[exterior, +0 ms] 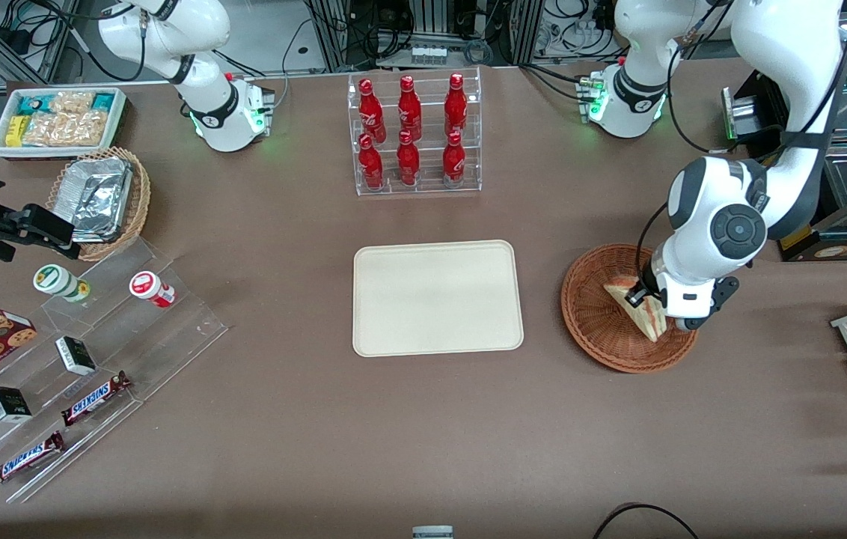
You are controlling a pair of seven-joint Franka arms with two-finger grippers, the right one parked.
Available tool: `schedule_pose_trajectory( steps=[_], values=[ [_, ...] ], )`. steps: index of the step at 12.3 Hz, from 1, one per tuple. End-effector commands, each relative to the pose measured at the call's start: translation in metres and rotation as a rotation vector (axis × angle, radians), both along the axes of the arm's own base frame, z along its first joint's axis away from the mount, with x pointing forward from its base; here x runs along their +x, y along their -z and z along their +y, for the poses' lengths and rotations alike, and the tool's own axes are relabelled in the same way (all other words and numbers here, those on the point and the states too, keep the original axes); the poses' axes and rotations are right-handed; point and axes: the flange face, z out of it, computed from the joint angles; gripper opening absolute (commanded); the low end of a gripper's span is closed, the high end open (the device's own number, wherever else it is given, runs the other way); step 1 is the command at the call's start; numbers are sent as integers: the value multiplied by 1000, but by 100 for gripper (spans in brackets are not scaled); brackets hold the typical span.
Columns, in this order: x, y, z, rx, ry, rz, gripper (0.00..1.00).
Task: Place sandwich from basket to tray
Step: 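Lift the sandwich and carry it with the left gripper over the cream tray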
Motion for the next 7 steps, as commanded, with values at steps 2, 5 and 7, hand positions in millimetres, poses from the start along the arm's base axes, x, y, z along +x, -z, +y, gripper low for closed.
schedule_pose_trajectory(
  steps=[2, 5, 7],
  values=[
    [16, -53, -59, -7, 83, 35, 10],
    [15, -52, -122, -69, 192, 65, 10],
    [9, -40, -180, -46, 329, 40, 9]
  ],
)
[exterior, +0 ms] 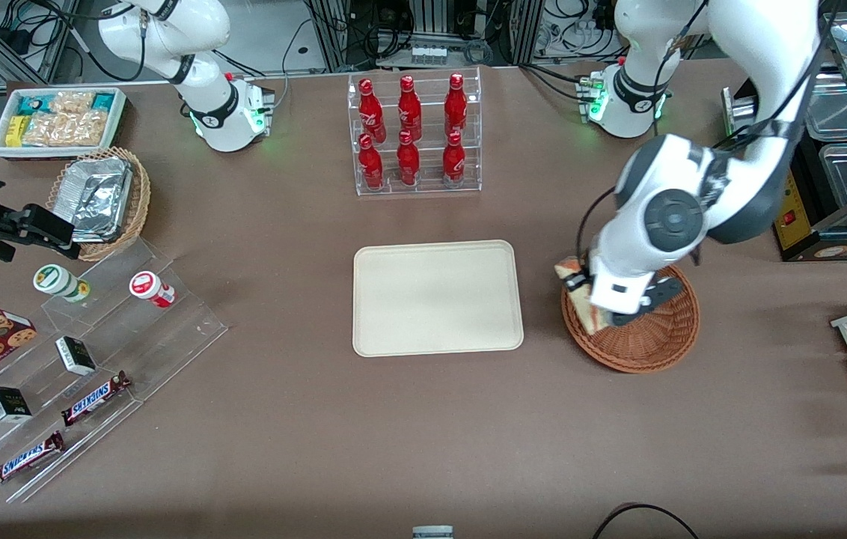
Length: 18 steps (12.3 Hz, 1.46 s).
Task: Place sandwich from basket to tray
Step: 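Lift the sandwich and carry it with the left gripper over the cream tray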
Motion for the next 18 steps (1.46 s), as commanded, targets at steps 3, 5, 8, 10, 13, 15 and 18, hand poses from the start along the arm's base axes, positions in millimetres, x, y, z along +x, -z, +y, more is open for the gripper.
schedule_pose_trajectory(
  steps=[3, 5, 8, 10, 13, 15, 18],
  values=[
    [8, 34, -127, -18, 168, -29, 7],
    [2, 51, -174, 2, 145, -59, 6],
    [-7, 70, -219, -9, 133, -76, 6],
    [-7, 78, -239, -37, 137, -73, 6],
    [-12, 101, -254, -81, 137, -80, 5],
    [-22, 110, -263, -76, 145, -67, 6],
    [-31, 118, -269, -64, 160, -54, 6]
  ],
)
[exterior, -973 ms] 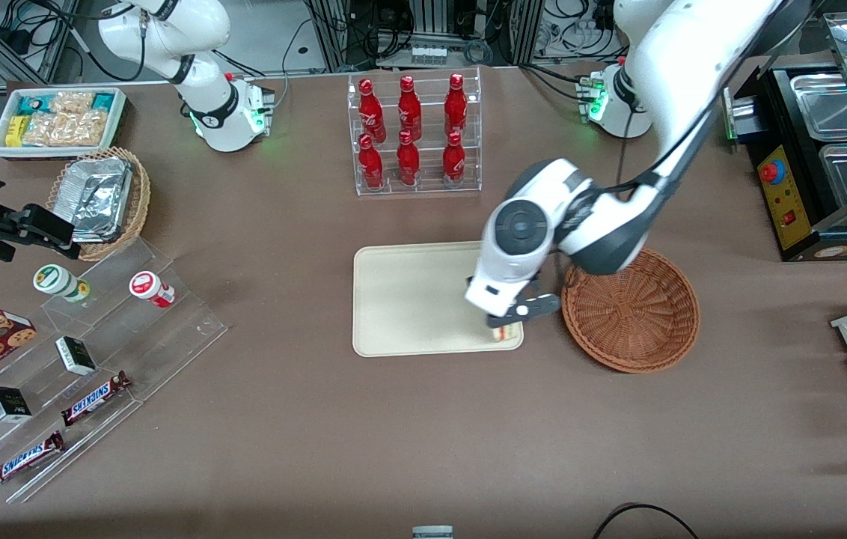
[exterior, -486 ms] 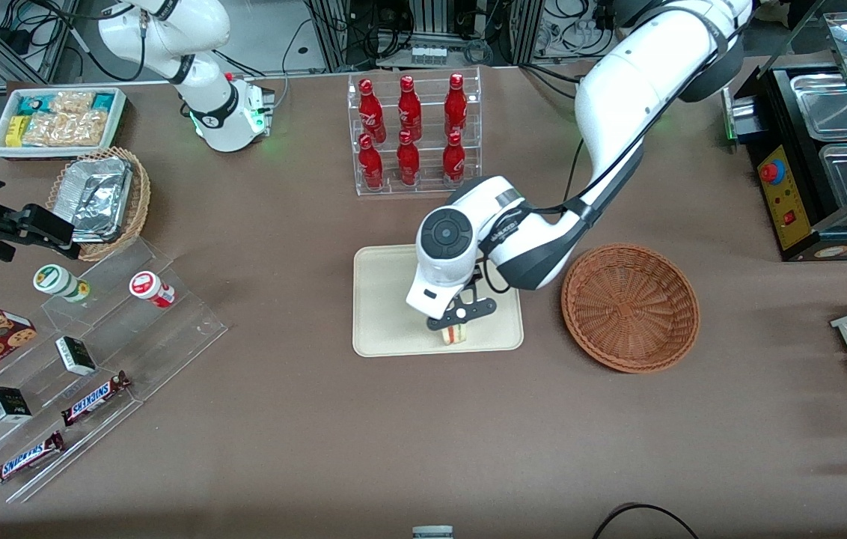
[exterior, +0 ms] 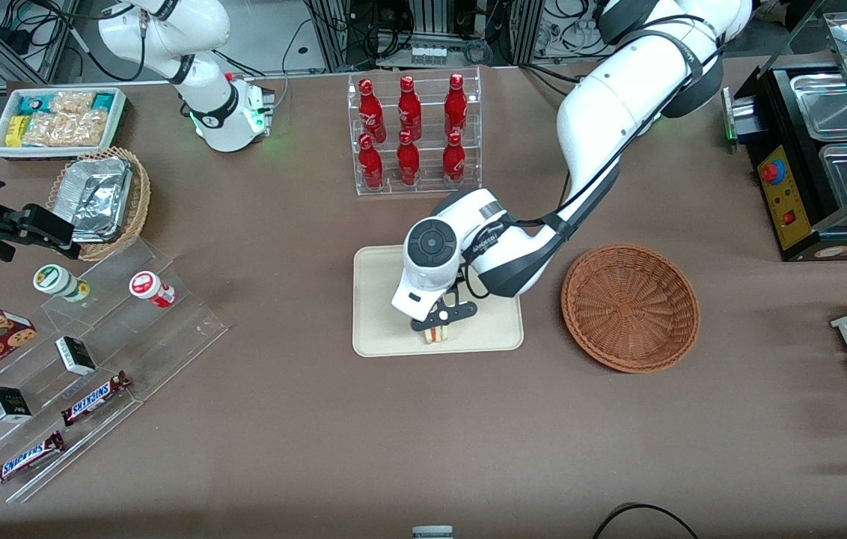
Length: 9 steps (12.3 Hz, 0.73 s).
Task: Place sandwich from basket to tray
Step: 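Lift the sandwich and carry it with the left gripper over the cream tray, then lower the sandwich onto the tray and open the left gripper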
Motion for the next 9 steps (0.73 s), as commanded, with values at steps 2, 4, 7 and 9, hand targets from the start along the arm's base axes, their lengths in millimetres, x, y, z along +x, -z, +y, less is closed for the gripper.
schedule_pose_trajectory(
  steps=[2, 4, 7, 9],
  values=[
    [-3, 4, -9, 21, -25, -14, 7],
    [-5, 16, -9, 30, -36, 2, 10],
    [-4, 18, -8, 39, -44, -10, 99],
    [0, 10, -6, 38, -54, -17, 100]
  ],
)
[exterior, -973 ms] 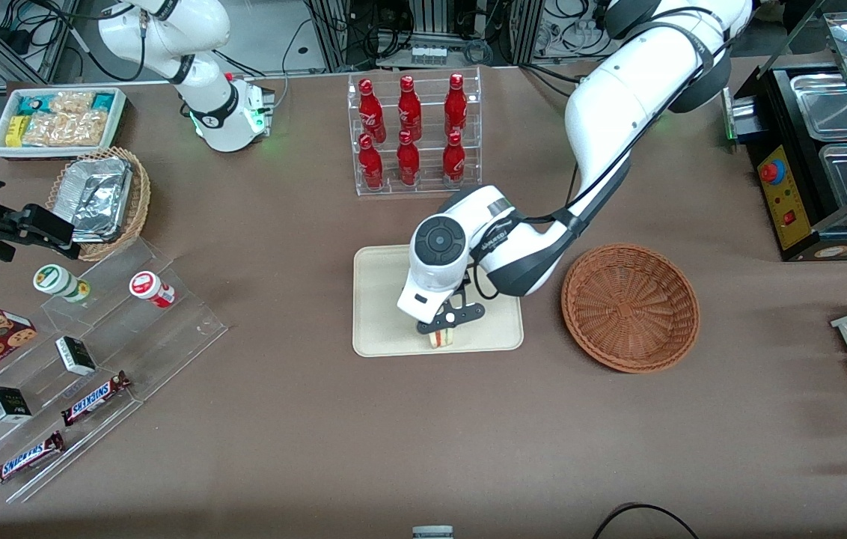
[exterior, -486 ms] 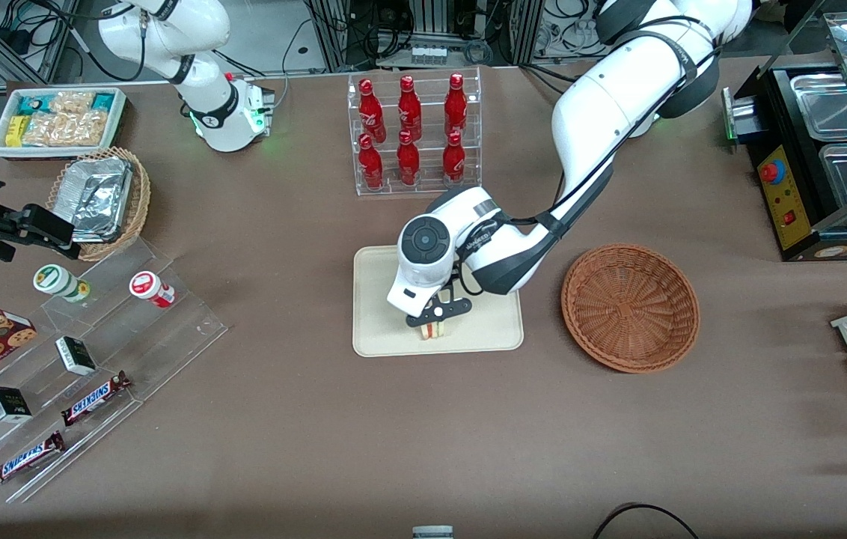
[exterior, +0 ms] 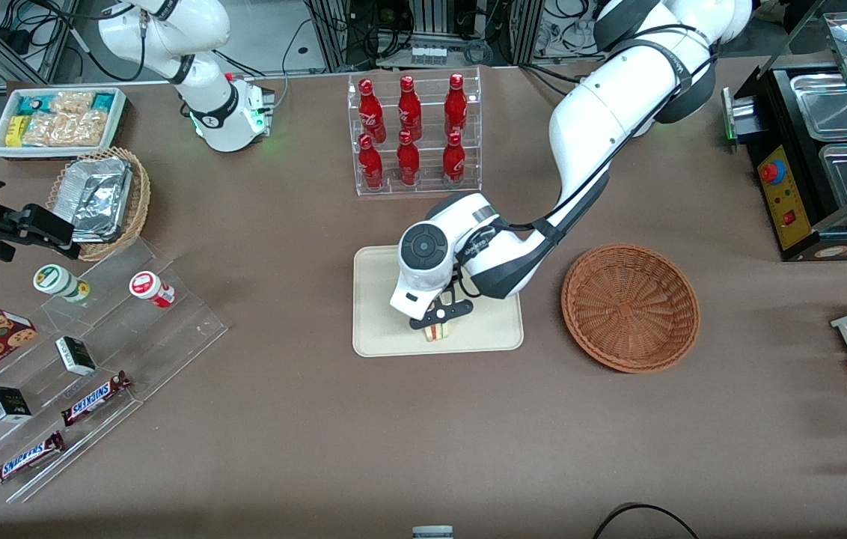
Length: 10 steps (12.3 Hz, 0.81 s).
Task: Place sandwich from basket to tray
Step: 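Lower the sandwich onto the tray and open the left gripper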
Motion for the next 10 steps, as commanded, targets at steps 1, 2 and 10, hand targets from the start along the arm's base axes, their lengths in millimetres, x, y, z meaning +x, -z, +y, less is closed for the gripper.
schedule_pose_trajectory(
  steps=[1, 2, 10],
  values=[
    [8, -24, -2, 9, -31, -40, 100],
    [12, -39, -1, 13, -40, -44, 100],
    [45, -168, 80, 128, 83, -67, 100]
  ],
)
